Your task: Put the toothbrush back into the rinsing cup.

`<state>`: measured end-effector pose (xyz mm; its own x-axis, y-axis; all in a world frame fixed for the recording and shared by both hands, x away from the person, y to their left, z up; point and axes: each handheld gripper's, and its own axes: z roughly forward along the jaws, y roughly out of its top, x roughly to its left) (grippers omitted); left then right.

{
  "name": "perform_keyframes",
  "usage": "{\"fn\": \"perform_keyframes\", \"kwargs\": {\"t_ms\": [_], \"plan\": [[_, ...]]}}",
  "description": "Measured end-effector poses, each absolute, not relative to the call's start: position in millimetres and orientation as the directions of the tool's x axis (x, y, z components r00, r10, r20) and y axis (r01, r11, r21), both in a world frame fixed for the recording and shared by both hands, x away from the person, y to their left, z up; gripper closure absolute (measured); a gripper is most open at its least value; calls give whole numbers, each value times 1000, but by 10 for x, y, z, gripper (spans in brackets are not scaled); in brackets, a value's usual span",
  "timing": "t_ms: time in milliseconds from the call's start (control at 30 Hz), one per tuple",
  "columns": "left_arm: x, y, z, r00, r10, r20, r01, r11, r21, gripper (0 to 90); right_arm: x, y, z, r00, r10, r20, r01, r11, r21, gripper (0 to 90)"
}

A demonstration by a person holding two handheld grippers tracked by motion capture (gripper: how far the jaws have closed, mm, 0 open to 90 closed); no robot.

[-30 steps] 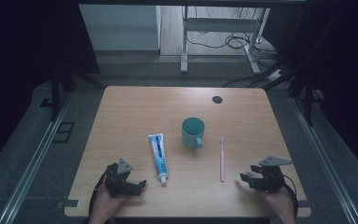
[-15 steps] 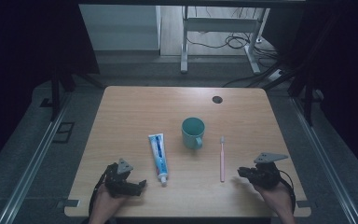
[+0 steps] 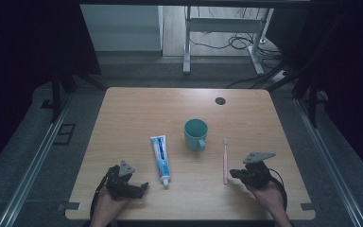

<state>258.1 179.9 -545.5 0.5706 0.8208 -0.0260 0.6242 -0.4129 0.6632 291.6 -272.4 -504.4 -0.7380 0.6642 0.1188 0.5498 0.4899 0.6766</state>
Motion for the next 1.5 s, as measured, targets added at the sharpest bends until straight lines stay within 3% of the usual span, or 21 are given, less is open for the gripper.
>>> {"fn": "perform_keyframes", "kwargs": {"t_ms": [700,1500], "plan": [[2581,1799,-5456,570,821,-26,625,-412,663,0,2983,-2398,-5200,-756,646,104,545,534,647,892],[2584,1787,-5455,563,826,-28,629,-407,662,0,2960,-2851,-5242,-692,715,101,600,491,632,867]]}}
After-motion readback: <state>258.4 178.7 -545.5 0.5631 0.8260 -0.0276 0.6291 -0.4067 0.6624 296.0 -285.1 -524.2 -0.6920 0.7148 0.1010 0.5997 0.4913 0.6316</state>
